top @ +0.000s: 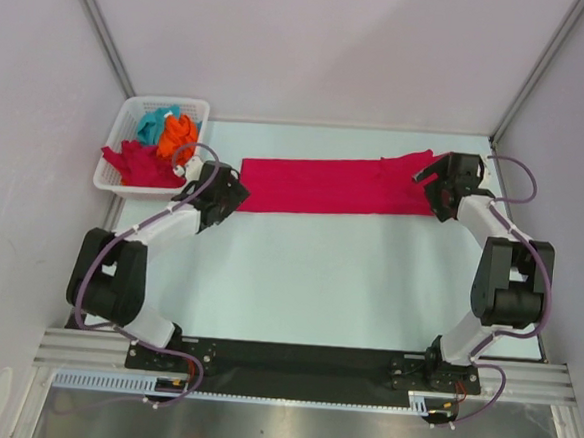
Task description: Fold and stack the t-shirts
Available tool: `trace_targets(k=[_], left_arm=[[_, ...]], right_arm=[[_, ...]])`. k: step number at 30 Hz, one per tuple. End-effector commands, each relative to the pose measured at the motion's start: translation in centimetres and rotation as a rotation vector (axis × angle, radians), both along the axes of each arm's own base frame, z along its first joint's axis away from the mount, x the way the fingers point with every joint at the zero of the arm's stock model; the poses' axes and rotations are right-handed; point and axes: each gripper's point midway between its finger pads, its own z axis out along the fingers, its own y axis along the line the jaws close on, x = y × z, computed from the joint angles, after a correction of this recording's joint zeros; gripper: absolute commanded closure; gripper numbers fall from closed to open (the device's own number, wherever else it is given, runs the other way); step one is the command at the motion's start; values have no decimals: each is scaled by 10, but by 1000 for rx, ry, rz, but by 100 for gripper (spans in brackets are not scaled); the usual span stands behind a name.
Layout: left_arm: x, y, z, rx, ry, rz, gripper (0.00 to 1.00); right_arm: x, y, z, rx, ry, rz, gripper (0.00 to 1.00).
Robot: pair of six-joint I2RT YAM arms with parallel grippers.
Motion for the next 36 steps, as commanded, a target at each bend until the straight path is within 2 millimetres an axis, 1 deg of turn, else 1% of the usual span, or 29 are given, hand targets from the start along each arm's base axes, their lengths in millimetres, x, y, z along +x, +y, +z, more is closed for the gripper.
trace_targets(k=[1, 2, 5, 6, 7, 9, 10, 13, 16, 17, 18, 20, 22, 23, 24, 25, 28, 33, 35, 36], left_arm=[[35, 5, 22, -42, -73, 68, 27], [34, 5, 19, -41, -58, 72, 29], [25, 2, 1, -106, -6, 113, 30], [18, 2, -10, -119, 19, 127, 32], [18, 1, -11, -148, 12, 149, 33], [11, 4, -21, -151, 30, 175, 36], [12, 6, -22, -148, 24, 187, 36], [13, 10, -25, -130, 25, 200, 37], [17, 9, -31, -134, 25, 205, 42], [17, 8, -37, -136, 36, 201, 44], [19, 7, -38, -136, 36, 201, 47], [21, 6, -43, -143, 42, 203, 48], [20, 5, -53, -138, 74, 201, 50], [20, 5, -53, -138, 73, 201, 50], [19, 6, -57, -136, 78, 205, 50], [21, 5, -57, -139, 66, 204, 50], [25, 10, -58, -132, 57, 215, 50], [33, 16, -59, -121, 48, 228, 51], [33, 17, -63, -110, 57, 229, 52], [32, 19, -65, -105, 60, 232, 57]], right_arm=[[20, -3, 23, -14, -69, 11, 0], [24, -1, 25, -8, -72, 13, 0], [31, 4, 21, 18, -88, 4, 0], [34, 5, 21, 29, -102, -6, 0], [36, 8, 16, 40, -93, 2, 0], [40, 8, 15, 42, -99, 7, 0], [40, 7, 10, 34, -88, 10, 0], [38, 5, 6, 27, -80, 14, 0], [36, -1, 5, 22, -78, 5, 0], [35, -2, 6, 23, -77, 3, 0], [34, -4, 7, 20, -78, -2, 0], [32, -10, 8, 15, -83, -10, 0], [31, -17, 9, 12, -80, -22, 0], [29, -19, 9, 10, -76, -24, 0], [29, -20, 10, 9, -79, -25, 0], [29, -17, 11, 25, -82, -6, 0], [30, -17, 14, 26, -90, 3, 0], [28, -17, 10, 25, -79, 4, 0], [28, -17, 7, 25, -74, 4, 0], [28, -17, 6, 25, -71, 4, 0]])
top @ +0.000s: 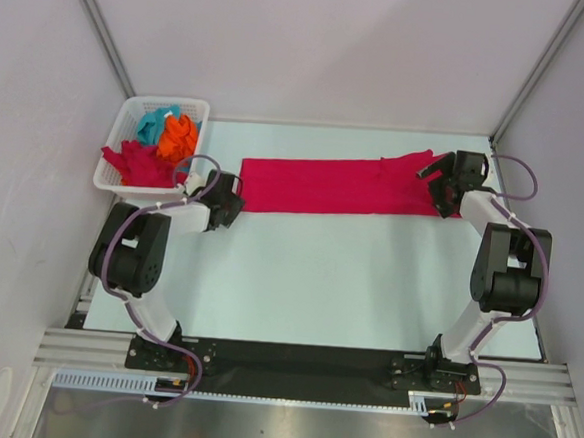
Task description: Fold and stack the t-shirts
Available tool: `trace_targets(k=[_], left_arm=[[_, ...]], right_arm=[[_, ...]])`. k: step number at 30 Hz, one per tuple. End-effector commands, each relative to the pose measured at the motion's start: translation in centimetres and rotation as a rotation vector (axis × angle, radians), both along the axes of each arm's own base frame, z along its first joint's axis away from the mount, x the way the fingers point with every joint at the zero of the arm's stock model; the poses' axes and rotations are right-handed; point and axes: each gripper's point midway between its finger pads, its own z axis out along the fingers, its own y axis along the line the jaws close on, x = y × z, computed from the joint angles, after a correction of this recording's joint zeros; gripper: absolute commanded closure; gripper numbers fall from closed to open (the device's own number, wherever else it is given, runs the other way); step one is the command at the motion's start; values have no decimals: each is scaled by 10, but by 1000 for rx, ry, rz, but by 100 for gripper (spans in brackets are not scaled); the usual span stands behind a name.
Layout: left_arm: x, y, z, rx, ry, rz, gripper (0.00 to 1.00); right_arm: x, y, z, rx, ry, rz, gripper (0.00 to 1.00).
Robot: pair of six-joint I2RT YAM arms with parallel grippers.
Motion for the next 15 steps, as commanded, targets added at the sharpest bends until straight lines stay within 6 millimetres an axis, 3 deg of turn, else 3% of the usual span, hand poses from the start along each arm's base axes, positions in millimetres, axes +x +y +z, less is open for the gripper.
trace_targets(k=[1, 6, 7, 8, 13, 15], left_arm=[[13, 9, 1, 23, -21, 36, 60], [10, 10, -13, 35, 11, 23, 79], [17, 8, -7, 29, -22, 18, 83], [16, 8, -7, 30, -19, 18, 99], [9, 11, 3, 36, -29, 14, 100], [-8, 14, -1, 36, -3, 14, 100]], right_arm=[[4, 1, 18, -10, -52, 20, 0], [6, 0, 18, -19, -53, 17, 0], [7, -1, 19, -20, -56, 16, 0], [8, -1, 17, -23, -50, 17, 0], [11, -2, 11, -29, -37, 19, 0], [12, -1, 8, -29, -23, 20, 0]])
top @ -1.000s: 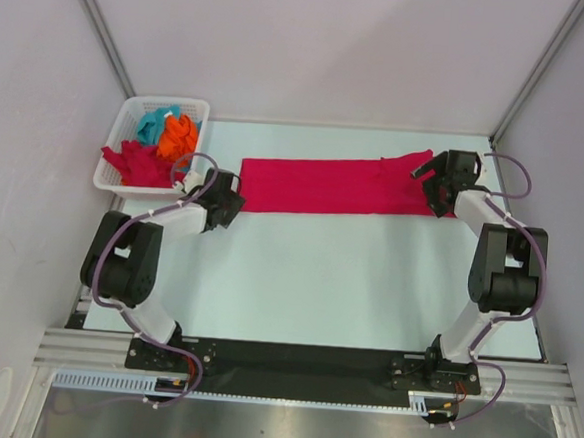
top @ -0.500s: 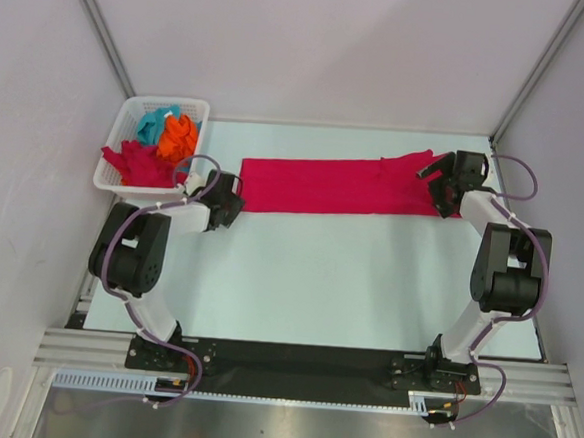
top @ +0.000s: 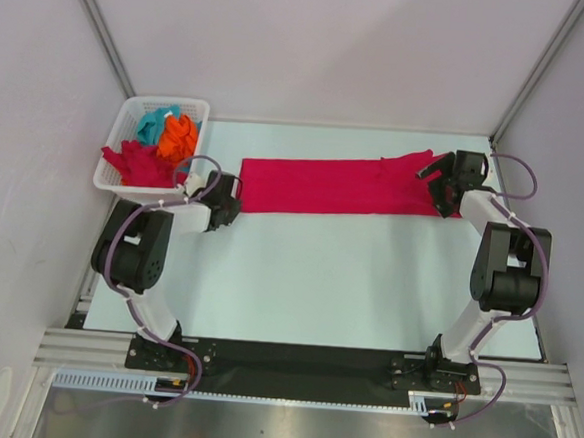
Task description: Fold and stack the t-shirts
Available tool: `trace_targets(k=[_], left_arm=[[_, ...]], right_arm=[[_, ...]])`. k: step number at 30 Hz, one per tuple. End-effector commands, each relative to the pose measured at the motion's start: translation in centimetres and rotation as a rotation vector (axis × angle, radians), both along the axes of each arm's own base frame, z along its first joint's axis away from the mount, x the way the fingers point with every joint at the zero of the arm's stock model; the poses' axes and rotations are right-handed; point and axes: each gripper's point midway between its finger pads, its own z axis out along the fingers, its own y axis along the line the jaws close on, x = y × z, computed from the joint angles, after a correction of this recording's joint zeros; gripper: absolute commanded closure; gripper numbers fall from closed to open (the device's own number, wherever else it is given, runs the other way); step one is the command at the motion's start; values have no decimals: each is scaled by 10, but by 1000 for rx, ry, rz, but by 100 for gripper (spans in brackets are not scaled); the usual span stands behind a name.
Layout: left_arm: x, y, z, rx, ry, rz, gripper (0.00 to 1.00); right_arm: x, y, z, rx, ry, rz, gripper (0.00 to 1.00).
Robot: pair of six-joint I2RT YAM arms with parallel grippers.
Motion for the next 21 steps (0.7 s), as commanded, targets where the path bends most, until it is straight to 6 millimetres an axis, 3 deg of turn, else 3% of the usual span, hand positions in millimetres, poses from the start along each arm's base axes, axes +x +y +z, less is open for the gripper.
trace_targets(k=[1, 3, 4, 7, 8, 10, 11, 12, 13, 15, 18, 21], left_arm=[[-21, 10, 15, 15, -10, 5, 100], [-40, 11, 10, 7, 8, 10, 100], [-45, 7, 22, -5, -22, 1, 100], [-78, 1, 16, 2, 13, 5, 100], [-85, -2, 27, -12, -9, 7, 100], [-115, -8, 15, -29, 47, 32, 100], [-123, -10, 24, -56, 26, 43, 100], [-141, -9, 13, -72, 66, 77, 100], [-154, -21, 14, -85, 65, 48, 99], [-178, -22, 11, -118, 78, 102, 100], [-209, -44, 8, -152, 109, 51, 100], [-225, -64, 13, -171, 99, 2, 100]], right_arm=[[12, -2, 7, -22, -19, 5, 0], [10, -3, 3, -30, -11, 4, 0], [9, -3, 1, -30, -6, 6, 0], [14, -5, 4, -37, -14, 16, 0], [14, -5, 4, -38, -11, 17, 0], [17, -4, 7, -45, -9, 29, 0], [19, -3, 9, -49, -10, 36, 0], [22, -2, 13, -51, -19, 44, 0], [21, -1, 14, -57, -12, 50, 0], [21, -2, 13, -71, 0, 60, 0], [19, -3, 13, -81, 7, 64, 0], [17, -4, 8, -83, 21, 64, 1]])
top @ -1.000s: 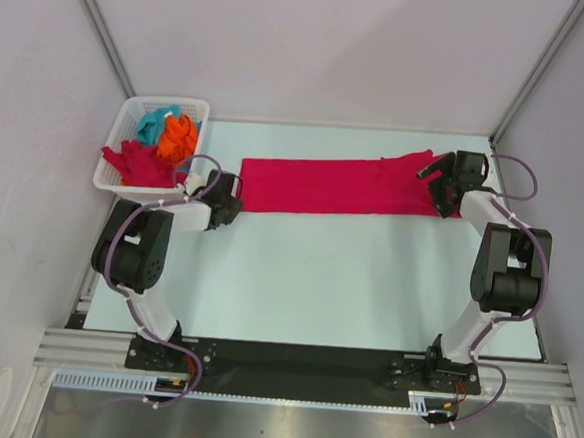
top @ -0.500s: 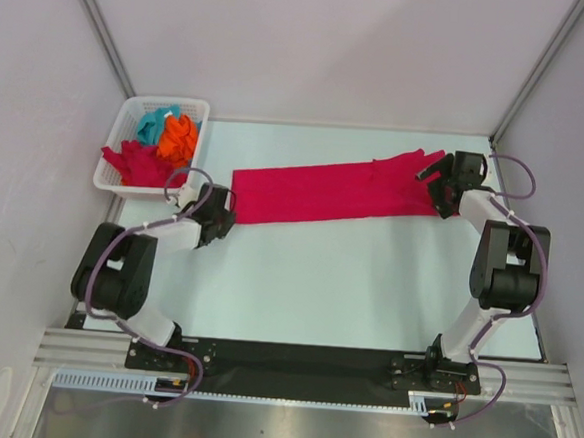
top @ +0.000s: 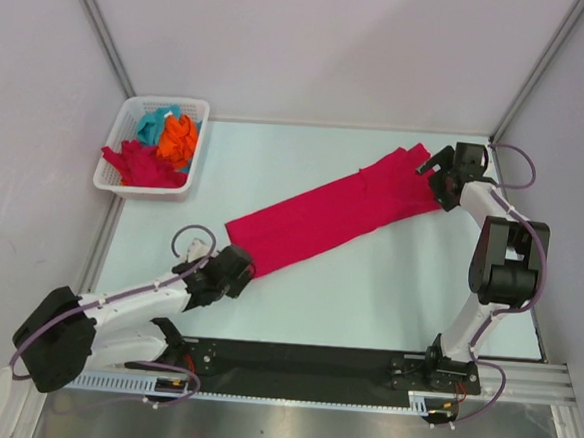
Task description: Fold and stack the t-shirts
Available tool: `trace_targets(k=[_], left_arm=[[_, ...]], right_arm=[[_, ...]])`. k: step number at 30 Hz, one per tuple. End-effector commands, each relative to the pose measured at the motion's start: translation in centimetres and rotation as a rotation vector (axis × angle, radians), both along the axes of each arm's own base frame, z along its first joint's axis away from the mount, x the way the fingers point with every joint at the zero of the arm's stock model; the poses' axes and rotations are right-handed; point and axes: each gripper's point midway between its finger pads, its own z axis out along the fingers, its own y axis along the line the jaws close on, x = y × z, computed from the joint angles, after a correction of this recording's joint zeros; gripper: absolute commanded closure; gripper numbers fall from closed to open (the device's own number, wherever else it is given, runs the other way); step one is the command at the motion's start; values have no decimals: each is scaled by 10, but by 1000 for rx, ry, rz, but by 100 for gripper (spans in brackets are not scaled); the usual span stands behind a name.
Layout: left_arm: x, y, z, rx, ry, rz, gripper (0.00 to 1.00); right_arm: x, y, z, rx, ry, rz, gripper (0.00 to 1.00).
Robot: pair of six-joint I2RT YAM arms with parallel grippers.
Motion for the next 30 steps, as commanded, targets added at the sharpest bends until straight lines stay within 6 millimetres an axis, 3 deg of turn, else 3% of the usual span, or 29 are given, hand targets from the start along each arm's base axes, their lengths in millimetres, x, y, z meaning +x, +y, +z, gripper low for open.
trace_targets(k=[1, 3, 6, 9, 10, 11, 12, 13, 15, 16, 18, 19, 20, 21, 22, 23, 24, 25, 26, 27, 28, 29, 30], left_arm=[[-26, -12, 1, -19, 24, 56, 100], [-40, -27, 5, 7, 55, 1, 99], [-57, -37, 12, 71, 100, -68, 84], [-56, -36, 32, 132, 75, -154, 16], [-55, -35, 49, 126, 48, -170, 1], [-53, -31, 59, 164, 11, -221, 0], [-41, -25, 76, 203, -74, -219, 0], [-26, -33, 121, 144, -207, -224, 0], [-1, -40, 179, 293, -478, -433, 1], [14, -65, 238, 346, -748, -619, 0], [48, -62, 270, 357, -842, -663, 2], [49, -81, 304, 324, -945, -816, 2], [83, -84, 282, 382, -870, -868, 4], [95, -90, 281, 413, -847, -918, 10], [106, -104, 299, 477, -901, -1032, 11], [125, -126, 271, 494, -855, -1142, 11], [137, -138, 263, 507, -847, -1196, 14], [142, -158, 283, 498, -939, -1293, 15], [150, -170, 279, 496, -956, -1349, 15], [169, -189, 238, 485, -880, -1417, 17], [181, -198, 251, 495, -898, -1436, 18], [196, -202, 235, 508, -823, -1433, 19], [211, -209, 192, 506, -694, -1457, 23]], right_arm=[[0, -2, 2, -29, 13, 14, 0], [-3, -3, -2, -36, 27, 15, 0], [-6, -6, -8, -45, 45, 22, 0], [-4, -12, -4, -50, 41, 14, 0], [-4, -14, -4, -47, 42, 14, 0], [-1, -13, 3, -43, 28, 24, 0], [-1, -13, 7, -48, 28, 33, 0], [-1, -14, 12, -53, 21, 38, 0], [-1, -13, 24, -64, 2, 54, 0], [-2, -12, 29, -63, -9, 64, 0], [-5, -13, 32, -68, -9, 67, 0], [-7, -14, 40, -68, -24, 66, 0], [-9, -18, 42, -66, -26, 57, 0], [-14, -21, 39, -56, -16, 44, 0], [-18, -20, 45, -38, -33, 35, 0], [-19, -20, 48, -31, -53, 31, 0], [-29, -19, 36, -21, -32, 28, 0], [-32, -18, 36, -18, -41, 24, 0], [-32, -17, 44, -11, -79, 18, 0], [-35, -16, 42, -4, -83, 14, 0], [-39, -13, 37, 7, -78, 21, 0], [-36, -11, 38, 14, -96, 27, 0], [-34, -8, 38, 16, -102, 39, 0]])
